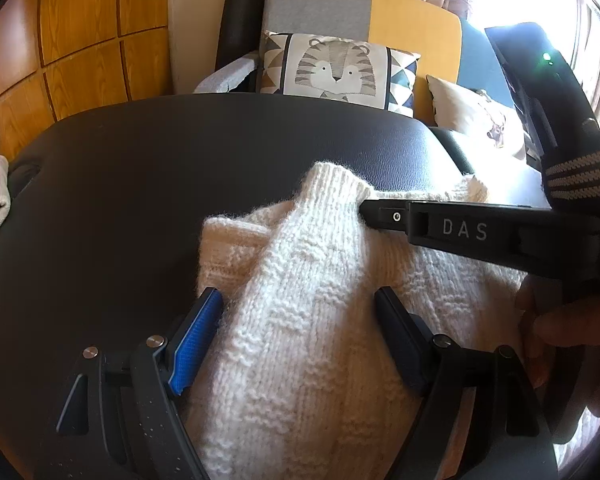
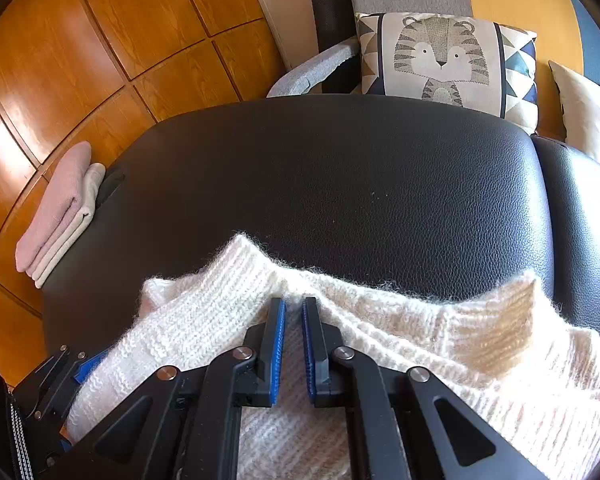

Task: Fold clothes

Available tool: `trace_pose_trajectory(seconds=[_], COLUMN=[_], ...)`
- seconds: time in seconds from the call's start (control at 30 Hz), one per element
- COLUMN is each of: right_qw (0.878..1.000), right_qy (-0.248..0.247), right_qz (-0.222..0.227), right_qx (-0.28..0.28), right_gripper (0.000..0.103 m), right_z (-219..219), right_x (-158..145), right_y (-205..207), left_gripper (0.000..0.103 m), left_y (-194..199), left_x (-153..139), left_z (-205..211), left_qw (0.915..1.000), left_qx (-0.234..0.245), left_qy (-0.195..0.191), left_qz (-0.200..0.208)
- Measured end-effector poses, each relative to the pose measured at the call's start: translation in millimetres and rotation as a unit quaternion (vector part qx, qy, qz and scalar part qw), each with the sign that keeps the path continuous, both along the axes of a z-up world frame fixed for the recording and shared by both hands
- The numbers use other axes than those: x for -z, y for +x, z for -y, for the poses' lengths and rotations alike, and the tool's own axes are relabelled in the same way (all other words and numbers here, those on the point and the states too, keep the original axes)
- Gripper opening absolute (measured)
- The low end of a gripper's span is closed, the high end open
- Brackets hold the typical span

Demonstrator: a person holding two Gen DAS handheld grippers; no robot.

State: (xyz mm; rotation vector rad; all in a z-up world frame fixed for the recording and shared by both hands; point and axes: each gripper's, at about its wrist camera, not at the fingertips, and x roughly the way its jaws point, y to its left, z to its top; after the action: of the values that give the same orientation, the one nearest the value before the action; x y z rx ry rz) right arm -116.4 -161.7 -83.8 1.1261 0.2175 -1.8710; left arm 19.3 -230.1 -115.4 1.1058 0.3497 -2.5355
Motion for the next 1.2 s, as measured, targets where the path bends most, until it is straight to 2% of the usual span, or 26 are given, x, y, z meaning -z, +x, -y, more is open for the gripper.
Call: trace_pose_trajectory(seconds=[0.07,0.17,0.23,1.2], right_qw=[1.000,1.000,1.000,1.000], right_qy=[0.001,0.000,-0.001,0.003], right_qz=[-0.002,-0.002,-0.001,-0.009], right_qx=[0.000,0.001,0.001,0.006], right_gripper=[0.006,0.006,0.006,0.006], right_z=[0.3,-0.1,-0.8,2.9], right_x=[-0.1,-0.3,-0.4,-0.1], right_y=[0.7,1.2,1.0,4.1], left_gripper=[0.081,0.086,0.086,0.088], left_y=[4.4,14.5,16.6,19.1], left_x=[0.8,6.3,7.0,-0.2], left_z=[1.3,10.2,11.7,11.4], left_qw=[1.0000,0.9994,0.9993,0.9993], left_qx=[-0.002,-0.017,-0.019,-0.024], left_qy=[-0.001,0.029,0.032,0.028], left_qz=[0.000,-0.001,-0.001,0.000])
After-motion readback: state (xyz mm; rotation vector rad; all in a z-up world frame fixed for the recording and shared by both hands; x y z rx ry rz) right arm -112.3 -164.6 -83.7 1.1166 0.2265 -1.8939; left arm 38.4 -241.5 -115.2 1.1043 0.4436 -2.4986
